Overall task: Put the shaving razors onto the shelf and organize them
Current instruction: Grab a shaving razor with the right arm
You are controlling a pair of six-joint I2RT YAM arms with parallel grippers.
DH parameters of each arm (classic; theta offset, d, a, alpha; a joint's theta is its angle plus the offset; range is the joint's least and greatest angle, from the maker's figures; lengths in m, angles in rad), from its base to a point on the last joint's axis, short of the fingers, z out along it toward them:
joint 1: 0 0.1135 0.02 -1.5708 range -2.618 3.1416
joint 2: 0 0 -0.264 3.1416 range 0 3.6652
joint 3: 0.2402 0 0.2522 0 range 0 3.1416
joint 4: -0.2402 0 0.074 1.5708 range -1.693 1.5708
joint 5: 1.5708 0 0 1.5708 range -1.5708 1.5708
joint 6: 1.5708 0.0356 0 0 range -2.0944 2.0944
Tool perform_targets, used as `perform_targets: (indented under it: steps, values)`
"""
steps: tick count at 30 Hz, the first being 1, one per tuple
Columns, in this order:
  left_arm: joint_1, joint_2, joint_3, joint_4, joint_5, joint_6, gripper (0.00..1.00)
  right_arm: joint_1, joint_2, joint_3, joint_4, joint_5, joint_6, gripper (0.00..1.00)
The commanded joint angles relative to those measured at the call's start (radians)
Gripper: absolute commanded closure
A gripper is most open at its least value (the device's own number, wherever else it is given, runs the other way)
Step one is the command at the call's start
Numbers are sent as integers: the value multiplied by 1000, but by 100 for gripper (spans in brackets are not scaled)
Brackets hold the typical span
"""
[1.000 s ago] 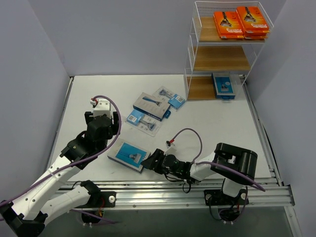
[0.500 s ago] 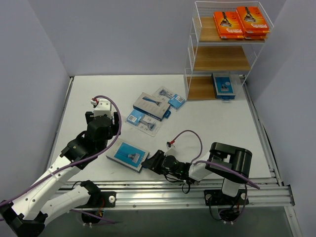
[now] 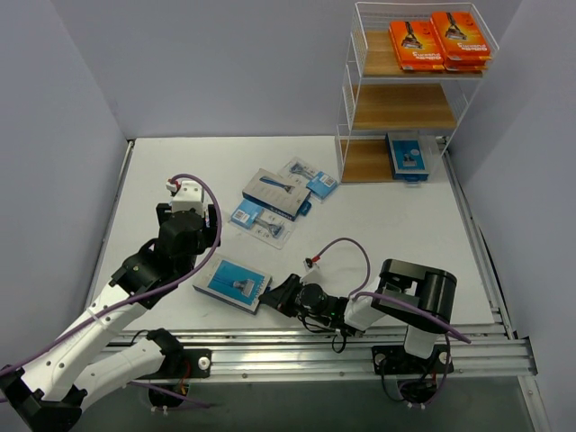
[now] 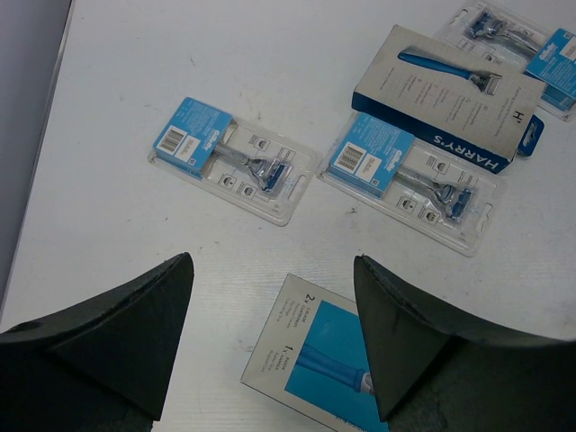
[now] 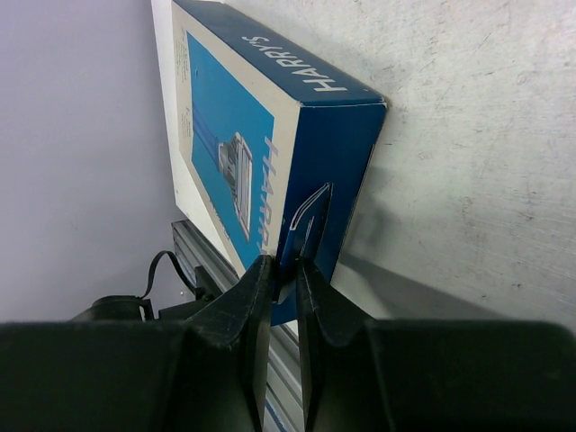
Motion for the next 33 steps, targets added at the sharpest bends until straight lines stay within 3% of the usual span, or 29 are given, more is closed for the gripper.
perform_targets:
  steps: [1, 3, 12, 18, 27, 30, 31, 33]
  values:
    - [5, -6, 6, 22, 9, -11, 19, -9, 27, -14, 7, 18, -3, 96]
    - [4, -6, 7, 21, 9, -11, 19, -9, 30, -17, 10, 20, -5, 100]
    - [4, -11, 7, 16, 7, -13, 19, -15, 0, -29, 27, 15, -14, 100]
    - [5, -12, 6, 18, 4, -13, 19, -30, -102, -15, -18, 18, -114, 100]
    - [5, -12, 7, 18, 2, -14, 19, -75, -358, -27, -282, 61, -181, 100]
    - [5, -11, 7, 16, 2, -14, 19, -90, -471, -43, -421, 81, -198, 100]
    - [5, -12, 7, 16, 4, -16, 19, -115, -605, -43, -539, 98, -247, 100]
    - [5, -14, 7, 18, 5, -16, 19, -122, -643, -41, -587, 115, -256, 100]
